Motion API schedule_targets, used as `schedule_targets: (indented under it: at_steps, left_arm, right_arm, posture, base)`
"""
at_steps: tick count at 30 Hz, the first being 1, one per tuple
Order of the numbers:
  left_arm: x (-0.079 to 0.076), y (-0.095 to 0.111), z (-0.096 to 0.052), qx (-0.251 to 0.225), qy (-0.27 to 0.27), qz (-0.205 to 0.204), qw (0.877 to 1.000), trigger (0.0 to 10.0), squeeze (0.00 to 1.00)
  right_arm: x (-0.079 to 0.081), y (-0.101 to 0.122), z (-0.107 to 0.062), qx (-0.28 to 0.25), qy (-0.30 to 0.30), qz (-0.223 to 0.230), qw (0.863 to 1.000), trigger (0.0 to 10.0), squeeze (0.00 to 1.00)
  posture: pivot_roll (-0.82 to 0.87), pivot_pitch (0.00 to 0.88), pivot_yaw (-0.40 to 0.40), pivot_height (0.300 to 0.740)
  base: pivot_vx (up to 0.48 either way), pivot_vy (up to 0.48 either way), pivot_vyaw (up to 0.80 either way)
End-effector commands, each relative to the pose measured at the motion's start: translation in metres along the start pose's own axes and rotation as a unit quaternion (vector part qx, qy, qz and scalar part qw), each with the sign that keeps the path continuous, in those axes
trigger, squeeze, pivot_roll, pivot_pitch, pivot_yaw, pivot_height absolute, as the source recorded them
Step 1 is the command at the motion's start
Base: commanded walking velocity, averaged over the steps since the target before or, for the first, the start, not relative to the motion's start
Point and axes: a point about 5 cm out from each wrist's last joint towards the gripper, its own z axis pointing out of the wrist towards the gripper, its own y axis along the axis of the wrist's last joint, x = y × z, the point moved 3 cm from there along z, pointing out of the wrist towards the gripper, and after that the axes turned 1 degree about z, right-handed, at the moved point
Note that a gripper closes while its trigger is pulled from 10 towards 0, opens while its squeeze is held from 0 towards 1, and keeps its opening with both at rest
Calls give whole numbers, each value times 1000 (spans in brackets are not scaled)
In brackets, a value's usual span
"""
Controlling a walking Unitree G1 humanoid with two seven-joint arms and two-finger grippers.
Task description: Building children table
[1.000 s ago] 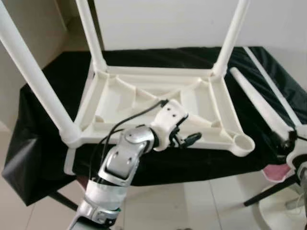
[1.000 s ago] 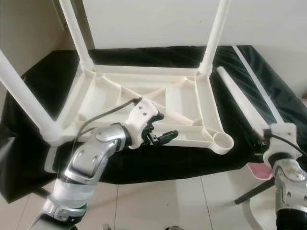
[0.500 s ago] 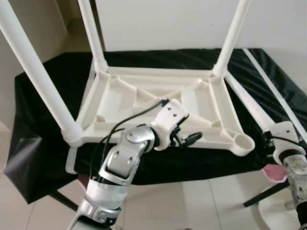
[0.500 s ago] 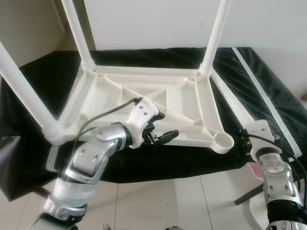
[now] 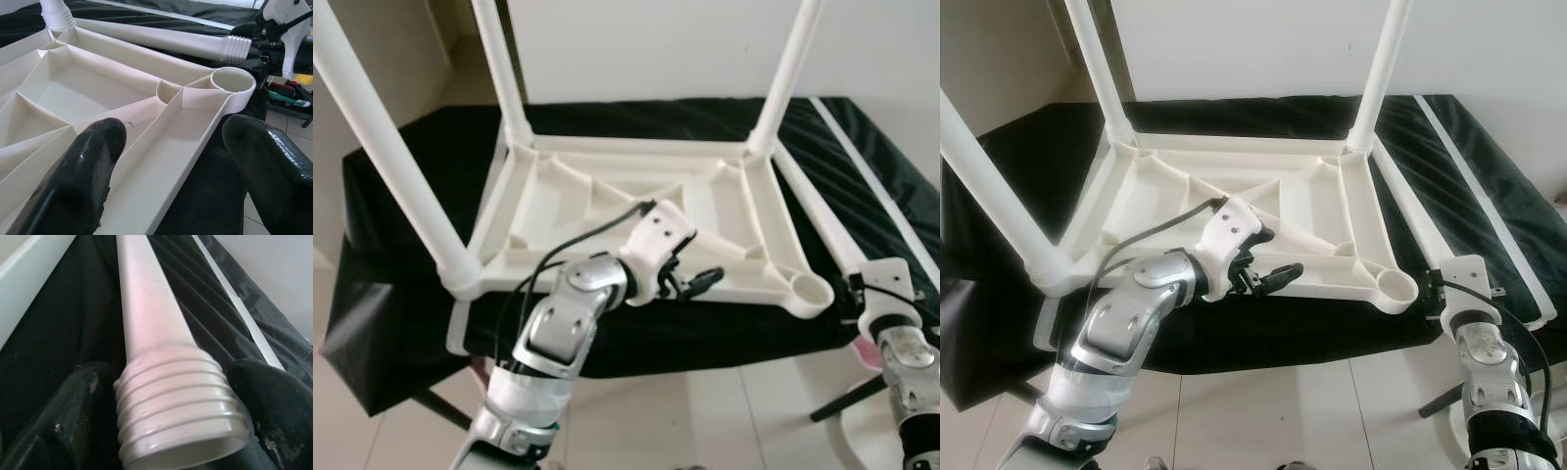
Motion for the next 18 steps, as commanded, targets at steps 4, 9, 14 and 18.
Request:
schedule_targets:
  at_steps: [4,9,14,18]
  left_arm:
    - [8,-1,-1,6,53,-1,999,10000,0]
    - [7,-1,-1,6,52,-1,999,10000,0]
    - [7,0,-1,7,52,-1,999,10000,0]
    - [7,0,-2,7,53,-1,999,10000,0]
  right_arm:
    - [-5,0,-1,-13,-10,41,999,10000,1000]
    - [-10,8,-3,-45,-19,94,994,10000,1000]
    - [-8,8,-7,-54,-7,183,982,10000,0]
    - [-5,-2,-11,-37,5,241,970,10000,0]
  posture:
    - [-48,77,-11,740]
    - [-47,79,-11,740]
    - [-45,79,-12,740]
    - [-44,80,-11,740]
  base:
    - [0,0,0]
    - [0,0,0]
    - [0,0,0]
    - [0,0,0]
